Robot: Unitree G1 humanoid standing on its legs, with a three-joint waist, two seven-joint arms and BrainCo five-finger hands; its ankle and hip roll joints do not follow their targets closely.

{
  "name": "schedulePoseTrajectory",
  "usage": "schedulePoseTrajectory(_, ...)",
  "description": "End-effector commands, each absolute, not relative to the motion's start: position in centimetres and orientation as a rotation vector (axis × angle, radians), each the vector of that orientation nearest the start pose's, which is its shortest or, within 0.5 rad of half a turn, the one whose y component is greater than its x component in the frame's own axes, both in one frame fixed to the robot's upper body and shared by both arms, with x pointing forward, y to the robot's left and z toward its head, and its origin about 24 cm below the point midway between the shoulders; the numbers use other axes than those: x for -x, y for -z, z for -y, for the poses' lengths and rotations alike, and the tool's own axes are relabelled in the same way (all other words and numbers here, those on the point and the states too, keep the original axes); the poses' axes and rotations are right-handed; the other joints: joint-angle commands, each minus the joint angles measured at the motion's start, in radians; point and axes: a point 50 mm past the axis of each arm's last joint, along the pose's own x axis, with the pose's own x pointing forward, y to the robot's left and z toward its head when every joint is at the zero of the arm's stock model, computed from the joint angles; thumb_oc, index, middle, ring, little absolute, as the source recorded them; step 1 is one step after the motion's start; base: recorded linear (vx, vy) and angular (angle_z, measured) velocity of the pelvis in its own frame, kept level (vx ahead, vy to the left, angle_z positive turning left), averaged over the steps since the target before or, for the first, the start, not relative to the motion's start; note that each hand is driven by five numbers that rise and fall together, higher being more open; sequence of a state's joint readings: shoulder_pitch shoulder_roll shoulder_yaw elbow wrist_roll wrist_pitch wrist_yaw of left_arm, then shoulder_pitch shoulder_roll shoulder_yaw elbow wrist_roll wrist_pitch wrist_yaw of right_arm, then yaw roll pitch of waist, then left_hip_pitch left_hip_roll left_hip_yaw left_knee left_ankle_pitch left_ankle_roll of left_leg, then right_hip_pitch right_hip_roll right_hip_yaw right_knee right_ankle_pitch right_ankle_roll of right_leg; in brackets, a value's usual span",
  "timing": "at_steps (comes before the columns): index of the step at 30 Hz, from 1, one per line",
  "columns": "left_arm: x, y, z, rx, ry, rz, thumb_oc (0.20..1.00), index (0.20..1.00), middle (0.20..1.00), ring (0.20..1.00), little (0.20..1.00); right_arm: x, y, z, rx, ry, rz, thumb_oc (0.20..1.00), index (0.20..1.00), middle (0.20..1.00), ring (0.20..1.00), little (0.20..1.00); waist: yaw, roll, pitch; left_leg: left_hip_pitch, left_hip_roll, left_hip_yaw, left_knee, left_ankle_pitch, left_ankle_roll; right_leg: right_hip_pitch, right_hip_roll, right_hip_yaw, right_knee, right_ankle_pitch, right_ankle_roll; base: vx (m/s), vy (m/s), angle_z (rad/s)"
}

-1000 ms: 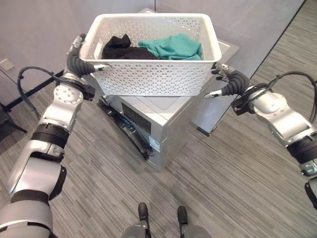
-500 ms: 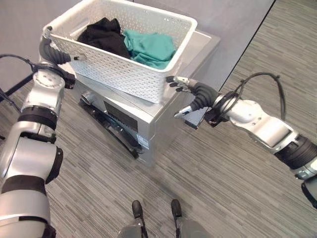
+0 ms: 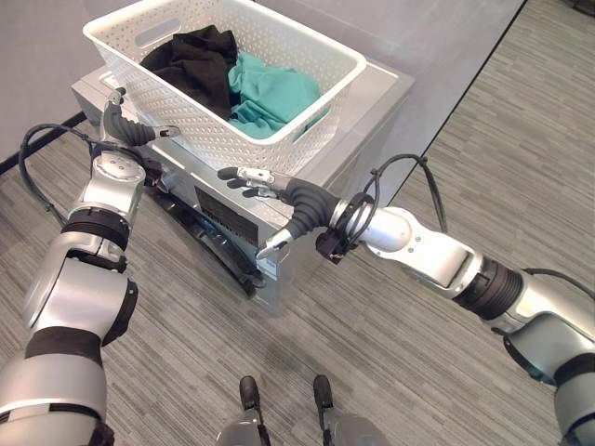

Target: Grab the laundry basket,head to the washer,open it,put in the laundry and shut it.

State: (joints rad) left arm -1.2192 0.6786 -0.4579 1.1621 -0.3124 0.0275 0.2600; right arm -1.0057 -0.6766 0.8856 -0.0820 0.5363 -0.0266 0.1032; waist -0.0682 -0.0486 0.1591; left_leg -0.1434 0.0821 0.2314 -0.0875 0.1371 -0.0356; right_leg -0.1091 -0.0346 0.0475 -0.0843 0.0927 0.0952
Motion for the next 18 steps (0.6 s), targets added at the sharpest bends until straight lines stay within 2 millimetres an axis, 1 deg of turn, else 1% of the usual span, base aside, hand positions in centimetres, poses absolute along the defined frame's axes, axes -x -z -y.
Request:
schedulePoseTrajectory(1, -40.5, -27.1, -27.9, -0.541, -0.496, 0.179, 1.000, 1.000, 1.000, 1.000, 1.000, -29.4, -26.2, 3.9, 0.528, -0.912, 0.694, 1.000, 1.000, 1.000, 1.000, 1.000, 0.028, -0.050, 0.011, 0.008, 0.036, -0.032, 0.000, -0.067, -0.062, 0.010, -0.122, -0.076, -0.003, -0.034, 0.097, 0.00, 0.000, 0.00)
schedulePoseTrajectory(3, -40.4, -27.0, -28.0, -0.531, -0.502, 0.191, 1.000, 1.000, 1.000, 1.000, 1.000, -29.8, -26.5, 4.9, 0.573, -0.853, 0.711, 1.000, 1.000, 1.000, 1.000, 1.000, 0.028, -0.049, 0.008, 0.011, 0.036, -0.033, 0.000, -0.069, -0.062, 0.014, -0.123, -0.077, -0.003, -0.035, 0.097, 0.00, 0.000, 0.00)
schedulePoseTrajectory(4, -40.4, -27.0, -28.0, -0.531, -0.502, 0.191, 1.000, 1.000, 1.000, 1.000, 1.000, -29.8, -26.5, 4.9, 0.574, -0.852, 0.710, 1.000, 1.000, 1.000, 1.000, 1.000, 0.028, -0.049, 0.008, 0.011, 0.036, -0.033, 0.000, -0.069, -0.062, 0.014, -0.123, -0.078, -0.003, -0.035, 0.097, 0.00, 0.000, 0.00)
schedulePoseTrajectory(5, -40.1, -26.9, -28.5, -0.525, -0.514, 0.204, 1.000, 1.000, 1.000, 1.000, 1.000, -30.5, -26.5, 6.6, 0.585, -0.778, 0.693, 1.000, 1.000, 1.000, 1.000, 1.000, 0.027, -0.048, 0.005, 0.014, 0.035, -0.034, 0.000, -0.071, -0.062, 0.019, -0.125, -0.081, -0.003, -0.037, 0.098, 0.00, 0.000, 0.00)
schedulePoseTrajectory(7, -39.7, -27.0, -28.5, -0.523, -0.508, 0.247, 1.000, 1.000, 1.000, 1.000, 1.000, -30.9, -26.5, 8.5, 0.606, -0.712, 0.677, 1.000, 1.000, 1.000, 1.000, 1.000, 0.028, -0.046, 0.000, 0.019, 0.034, -0.035, 0.000, -0.074, -0.062, 0.026, -0.127, -0.084, -0.003, -0.039, 0.100, 0.00, 0.000, 0.00)
schedulePoseTrajectory(8, -39.2, -27.1, -29.1, -0.528, -0.516, 0.272, 1.000, 1.000, 1.000, 1.000, 1.000, -31.1, -26.6, 10.4, 0.611, -0.646, 0.667, 1.000, 1.000, 1.000, 1.000, 1.000, 0.027, -0.045, -0.001, 0.022, 0.033, -0.036, 0.000, -0.075, -0.062, 0.029, -0.127, -0.085, -0.003, -0.039, 0.100, 0.00, 0.000, 0.00)
schedulePoseTrajectory(9, -38.9, -27.0, -29.5, -0.537, -0.521, 0.282, 1.000, 1.000, 1.000, 1.000, 1.000, -31.1, -26.5, 11.6, 0.616, -0.611, 0.655, 1.000, 1.000, 1.000, 1.000, 1.000, 0.027, -0.043, -0.004, 0.025, 0.031, -0.037, 0.000, -0.078, -0.061, 0.034, -0.128, -0.087, -0.003, -0.040, 0.100, 0.00, 0.000, 0.00)
schedulePoseTrajectory(11, -37.7, -26.5, -31.1, -0.538, -0.536, 0.293, 1.000, 1.000, 1.000, 1.000, 1.000, -30.4, -26.4, 14.7, 0.626, -0.530, 0.638, 1.000, 1.000, 1.000, 1.000, 1.000, 0.025, -0.041, -0.014, 0.034, 0.029, -0.036, 0.000, -0.083, -0.060, 0.046, -0.130, -0.091, -0.003, -0.043, 0.102, 0.04, 0.008, 0.01)
schedulePoseTrajectory(12, -36.7, -26.0, -32.8, -0.543, -0.561, 0.277, 1.000, 1.000, 1.000, 1.000, 1.000, -29.7, -26.9, 16.6, 0.666, -0.466, 0.655, 1.000, 1.000, 1.000, 1.000, 1.000, 0.018, -0.039, -0.018, 0.046, 0.027, -0.035, 0.000, -0.092, -0.059, 0.058, -0.132, -0.093, -0.003, -0.050, 0.104, 0.08, 0.012, -0.01)
schedulePoseTrajectory(13, -35.2, -25.6, -34.9, -0.571, -0.605, 0.261, 1.000, 1.000, 1.000, 1.000, 1.000, -28.2, -27.7, 18.5, 0.762, -0.435, 0.674, 1.000, 1.000, 1.000, 1.000, 1.000, 0.009, -0.035, -0.038, 0.056, 0.026, -0.033, 0.000, -0.095, -0.059, 0.065, -0.133, -0.092, -0.003, -0.050, 0.105, 0.07, 0.011, -0.02)
schedulePoseTrajectory(14, -35.2, -25.5, -34.9, -0.571, -0.600, 0.259, 1.000, 1.000, 1.000, 1.000, 1.000, -28.0, -27.6, 18.6, 0.763, -0.434, 0.670, 1.000, 1.000, 1.000, 1.000, 1.000, 0.012, -0.035, -0.039, 0.057, 0.026, -0.034, 0.000, -0.095, -0.059, 0.066, -0.133, -0.093, -0.003, -0.051, 0.106, 0.06, 0.010, 0.00)
schedulePoseTrajectory(15, -34.5, -24.7, -36.1, -0.573, -0.619, 0.223, 1.000, 1.000, 1.000, 1.000, 1.000, -27.4, -27.5, 19.7, 0.769, -0.412, 0.655, 1.000, 1.000, 1.000, 1.000, 1.000, 0.009, -0.033, -0.050, 0.068, 0.025, -0.031, 0.000, -0.100, -0.059, 0.075, -0.135, -0.093, -0.003, -0.052, 0.107, 0.05, 0.007, -0.01)
schedulePoseTrajectory(16, -33.1, -23.8, -38.2, -0.561, -0.676, 0.177, 1.000, 1.000, 1.000, 1.000, 1.000, -26.9, -27.6, 20.9, 0.758, -0.373, 0.655, 1.000, 1.000, 1.000, 1.000, 1.000, -0.003, -0.031, -0.059, 0.077, 0.024, -0.026, 0.000, -0.103, -0.059, 0.081, -0.134, -0.093, -0.003, -0.053, 0.108, 0.05, 0.007, -0.03)
schedulePoseTrajectory(17, -33.2, -23.6, -38.1, -0.562, -0.669, 0.175, 1.000, 1.000, 1.000, 1.000, 1.000, -26.7, -27.4, 21.1, 0.758, -0.371, 0.649, 1.000, 1.000, 1.000, 1.000, 1.000, 0.001, -0.031, -0.061, 0.079, 0.024, -0.027, 0.000, -0.104, -0.059, 0.084, -0.135, -0.094, -0.003, -0.054, 0.108, 0.04, 0.009, -0.03)
schedulePoseTrajectory(18, -32.3, -23.2, -39.2, -0.574, -0.700, 0.152, 1.000, 1.000, 1.000, 1.000, 1.000, -26.3, -27.3, 21.7, 0.762, -0.354, 0.648, 1.000, 1.000, 1.000, 1.000, 1.000, -0.006, -0.030, -0.068, 0.086, 0.024, -0.024, 0.000, -0.108, -0.058, 0.089, -0.135, -0.093, -0.003, -0.057, 0.108, 0.06, 0.014, 0.01)
